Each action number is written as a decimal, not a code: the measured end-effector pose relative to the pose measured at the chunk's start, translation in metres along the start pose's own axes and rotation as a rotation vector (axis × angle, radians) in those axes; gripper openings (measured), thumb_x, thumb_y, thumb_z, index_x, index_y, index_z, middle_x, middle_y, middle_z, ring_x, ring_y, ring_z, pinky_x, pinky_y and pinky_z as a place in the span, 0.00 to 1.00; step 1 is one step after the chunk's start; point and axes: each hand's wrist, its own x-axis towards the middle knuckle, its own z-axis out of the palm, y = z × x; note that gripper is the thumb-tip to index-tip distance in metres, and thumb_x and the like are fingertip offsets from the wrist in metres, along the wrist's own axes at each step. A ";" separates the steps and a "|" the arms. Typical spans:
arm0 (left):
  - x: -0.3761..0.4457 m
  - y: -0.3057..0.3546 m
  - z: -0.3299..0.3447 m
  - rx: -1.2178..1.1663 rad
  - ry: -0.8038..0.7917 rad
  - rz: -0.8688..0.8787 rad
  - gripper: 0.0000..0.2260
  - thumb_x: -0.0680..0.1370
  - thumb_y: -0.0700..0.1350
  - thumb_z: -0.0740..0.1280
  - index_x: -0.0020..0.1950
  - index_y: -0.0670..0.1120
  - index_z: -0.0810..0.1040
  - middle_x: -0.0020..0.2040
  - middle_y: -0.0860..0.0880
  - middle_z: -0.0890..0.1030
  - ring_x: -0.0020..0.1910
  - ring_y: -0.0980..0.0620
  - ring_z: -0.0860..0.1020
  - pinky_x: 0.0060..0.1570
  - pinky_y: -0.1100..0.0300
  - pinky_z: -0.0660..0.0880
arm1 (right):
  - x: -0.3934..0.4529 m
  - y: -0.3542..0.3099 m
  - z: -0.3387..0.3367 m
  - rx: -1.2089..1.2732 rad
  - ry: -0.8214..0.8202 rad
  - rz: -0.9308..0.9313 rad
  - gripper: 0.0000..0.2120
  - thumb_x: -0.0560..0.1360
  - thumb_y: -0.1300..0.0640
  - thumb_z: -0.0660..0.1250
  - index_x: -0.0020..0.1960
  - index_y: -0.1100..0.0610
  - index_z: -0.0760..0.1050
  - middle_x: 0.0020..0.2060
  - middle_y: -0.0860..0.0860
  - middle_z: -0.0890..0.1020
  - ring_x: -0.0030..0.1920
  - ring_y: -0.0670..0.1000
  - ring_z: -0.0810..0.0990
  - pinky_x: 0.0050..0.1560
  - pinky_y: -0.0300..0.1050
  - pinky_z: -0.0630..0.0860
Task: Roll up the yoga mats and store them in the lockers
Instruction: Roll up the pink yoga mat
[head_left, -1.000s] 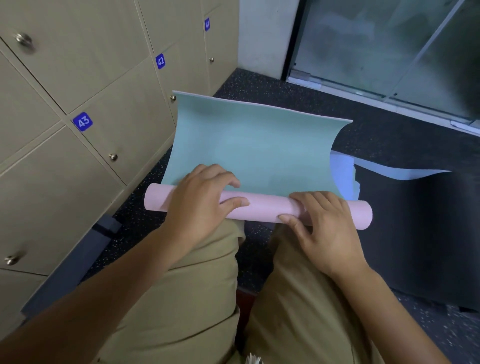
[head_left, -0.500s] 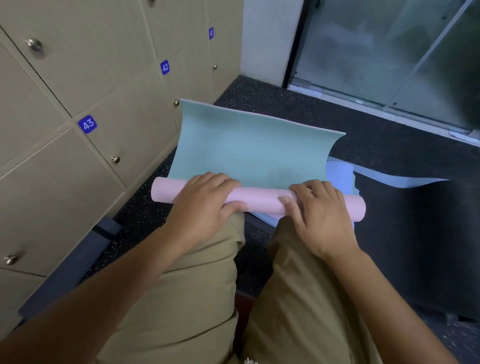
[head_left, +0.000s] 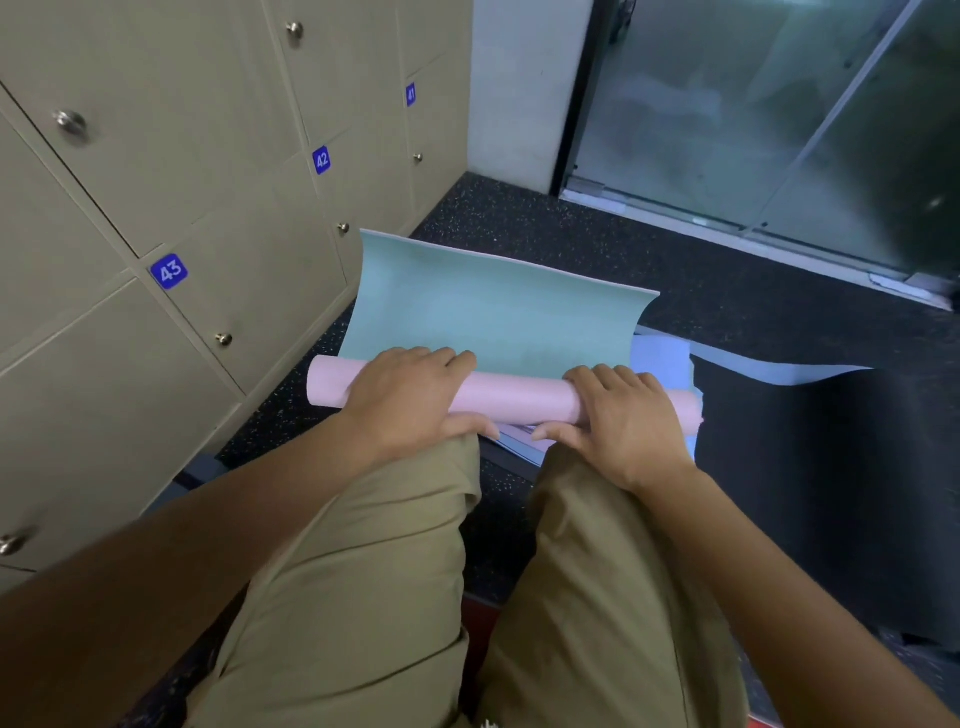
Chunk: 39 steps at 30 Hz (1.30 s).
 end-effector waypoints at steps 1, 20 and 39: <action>0.001 0.000 -0.001 0.021 -0.015 -0.001 0.37 0.70 0.81 0.51 0.54 0.49 0.71 0.46 0.50 0.78 0.43 0.45 0.78 0.38 0.53 0.62 | 0.002 0.000 0.000 -0.002 -0.002 -0.004 0.40 0.72 0.20 0.48 0.51 0.54 0.77 0.38 0.51 0.78 0.39 0.58 0.76 0.41 0.51 0.70; -0.045 0.029 -0.090 -0.079 -0.148 0.134 0.31 0.69 0.82 0.52 0.44 0.54 0.64 0.40 0.55 0.73 0.38 0.52 0.73 0.32 0.60 0.58 | -0.063 -0.022 -0.100 -0.009 0.113 -0.048 0.37 0.73 0.21 0.51 0.40 0.55 0.74 0.28 0.47 0.74 0.27 0.53 0.72 0.31 0.44 0.57; -0.158 0.075 -0.096 -0.308 -0.325 0.271 0.34 0.67 0.85 0.45 0.37 0.54 0.64 0.37 0.56 0.68 0.37 0.57 0.69 0.41 0.57 0.64 | -0.185 -0.094 -0.167 0.087 -0.151 -0.035 0.32 0.74 0.23 0.54 0.46 0.50 0.77 0.36 0.43 0.77 0.37 0.50 0.77 0.31 0.43 0.68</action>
